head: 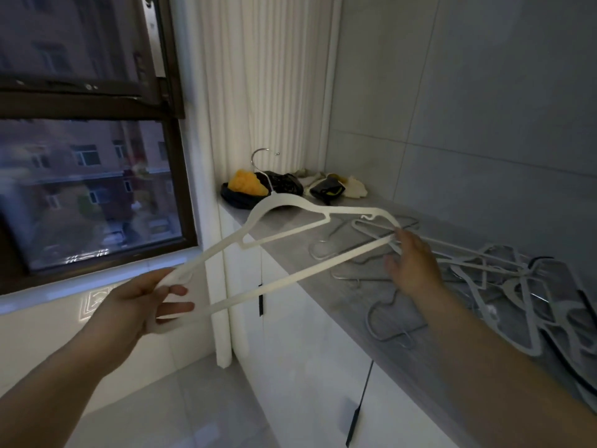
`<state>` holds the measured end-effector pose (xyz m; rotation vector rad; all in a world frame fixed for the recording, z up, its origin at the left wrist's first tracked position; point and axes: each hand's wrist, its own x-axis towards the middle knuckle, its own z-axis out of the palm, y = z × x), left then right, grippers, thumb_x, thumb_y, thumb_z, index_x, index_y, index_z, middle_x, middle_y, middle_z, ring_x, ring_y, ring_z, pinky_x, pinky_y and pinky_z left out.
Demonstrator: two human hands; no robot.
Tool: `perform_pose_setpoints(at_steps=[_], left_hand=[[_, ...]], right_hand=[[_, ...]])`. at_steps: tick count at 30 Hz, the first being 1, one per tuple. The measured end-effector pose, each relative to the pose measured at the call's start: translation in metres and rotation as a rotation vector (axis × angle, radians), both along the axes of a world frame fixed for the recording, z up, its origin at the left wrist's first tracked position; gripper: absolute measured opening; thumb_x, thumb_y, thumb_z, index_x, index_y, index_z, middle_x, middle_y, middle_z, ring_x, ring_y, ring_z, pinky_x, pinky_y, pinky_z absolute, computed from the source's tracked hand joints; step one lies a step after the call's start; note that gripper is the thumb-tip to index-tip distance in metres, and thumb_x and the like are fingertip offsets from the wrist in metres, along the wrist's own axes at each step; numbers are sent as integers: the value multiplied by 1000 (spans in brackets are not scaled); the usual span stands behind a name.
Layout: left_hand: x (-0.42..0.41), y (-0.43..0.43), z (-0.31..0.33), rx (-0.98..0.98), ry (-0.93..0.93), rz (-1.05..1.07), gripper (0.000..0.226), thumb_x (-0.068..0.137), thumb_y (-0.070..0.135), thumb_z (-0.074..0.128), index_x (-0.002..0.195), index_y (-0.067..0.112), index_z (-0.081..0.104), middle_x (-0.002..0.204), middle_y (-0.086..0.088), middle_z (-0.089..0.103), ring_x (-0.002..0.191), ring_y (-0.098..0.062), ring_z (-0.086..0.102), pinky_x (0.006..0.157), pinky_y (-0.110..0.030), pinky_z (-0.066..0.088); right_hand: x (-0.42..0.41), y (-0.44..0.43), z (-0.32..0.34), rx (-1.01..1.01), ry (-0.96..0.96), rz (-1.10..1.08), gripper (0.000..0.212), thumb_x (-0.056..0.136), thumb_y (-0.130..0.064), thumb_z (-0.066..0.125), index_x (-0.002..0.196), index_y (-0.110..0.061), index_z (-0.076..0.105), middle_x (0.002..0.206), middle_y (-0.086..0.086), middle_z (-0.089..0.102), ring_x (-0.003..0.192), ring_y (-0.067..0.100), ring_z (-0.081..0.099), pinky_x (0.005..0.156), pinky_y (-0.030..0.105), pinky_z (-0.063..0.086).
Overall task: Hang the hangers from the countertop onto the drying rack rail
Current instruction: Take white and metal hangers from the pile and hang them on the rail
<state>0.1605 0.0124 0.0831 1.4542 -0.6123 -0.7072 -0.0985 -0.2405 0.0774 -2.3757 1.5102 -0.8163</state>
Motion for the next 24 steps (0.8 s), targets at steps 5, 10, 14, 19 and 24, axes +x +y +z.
perform_pose_setpoints(at_steps=[5,10,14,19,24], left_hand=[[-13,44,18,-47,-65,66,37,95,-2,31,84,21,58,52,11,66,46,-7,67,44,-11,48],[-28,98,25,-68,-105,156,36,94,-3,32,85,21,58,59,2,67,45,-7,66,67,-30,45],[-33,148,26,-36,-117,277,35,95,-2,32,85,21,57,50,8,67,45,-8,66,69,-27,43],[-37,229,33,21,-113,418,33,95,3,35,84,20,60,68,-5,68,66,-22,67,82,-39,45],[-32,316,50,104,-188,523,31,94,0,38,85,18,60,63,-4,69,56,-20,68,66,-31,52]], right_hand=[[0,35,42,-167,-172,132,71,86,-13,63,144,-6,24,151,15,25,139,30,23,113,34,17],[9,72,67,-195,-70,300,69,83,-11,56,145,-15,25,154,8,19,141,26,17,111,27,10],[33,114,77,-84,10,489,73,76,-30,51,144,-19,26,149,6,29,138,24,20,110,26,16],[86,179,83,-26,37,669,40,92,-27,54,130,-15,51,121,3,57,119,22,44,93,26,35],[134,252,93,219,-40,853,18,88,-16,60,91,1,66,59,-2,42,56,7,38,51,17,27]])
